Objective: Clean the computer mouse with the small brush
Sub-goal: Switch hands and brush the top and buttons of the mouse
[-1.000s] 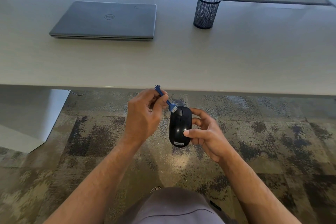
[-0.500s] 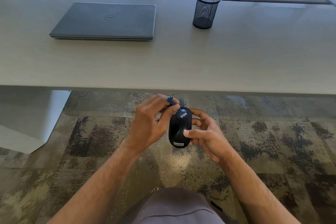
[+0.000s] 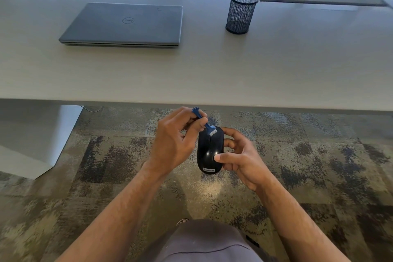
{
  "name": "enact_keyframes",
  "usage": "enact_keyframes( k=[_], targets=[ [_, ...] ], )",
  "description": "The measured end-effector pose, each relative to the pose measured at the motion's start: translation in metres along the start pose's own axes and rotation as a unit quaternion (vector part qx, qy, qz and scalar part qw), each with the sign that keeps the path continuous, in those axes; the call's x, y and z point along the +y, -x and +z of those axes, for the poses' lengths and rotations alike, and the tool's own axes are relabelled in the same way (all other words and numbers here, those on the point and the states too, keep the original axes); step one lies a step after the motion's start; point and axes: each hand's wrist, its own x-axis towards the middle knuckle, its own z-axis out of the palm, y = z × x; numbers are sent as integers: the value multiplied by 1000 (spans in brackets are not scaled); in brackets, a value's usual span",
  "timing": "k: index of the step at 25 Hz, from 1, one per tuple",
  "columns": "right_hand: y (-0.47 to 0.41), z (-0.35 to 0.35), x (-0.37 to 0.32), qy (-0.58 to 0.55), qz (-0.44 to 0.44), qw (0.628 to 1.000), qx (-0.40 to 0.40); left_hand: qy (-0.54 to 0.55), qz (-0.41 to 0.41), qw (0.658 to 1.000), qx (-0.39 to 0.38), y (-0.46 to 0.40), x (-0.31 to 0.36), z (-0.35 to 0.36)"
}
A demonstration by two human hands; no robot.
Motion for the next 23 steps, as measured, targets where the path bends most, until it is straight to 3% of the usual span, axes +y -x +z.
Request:
enact_keyframes(
  k=[6,12,17,23],
  targets=[
    [1,-7,0,2,-3,1000,-3,-40,-60,997,18,1,-9,-13],
    [-2,-3,1,8,-7,1000,-15,1,-51,999,6,-5,8,2],
    [0,-7,-1,5,-12,1000,-11,-77,-70,994,31,-8,-3,-7],
    [-2,-1,-3,-1,-6,1000,-23,-11,-27,1000,-1,-10,5,1]
  ],
)
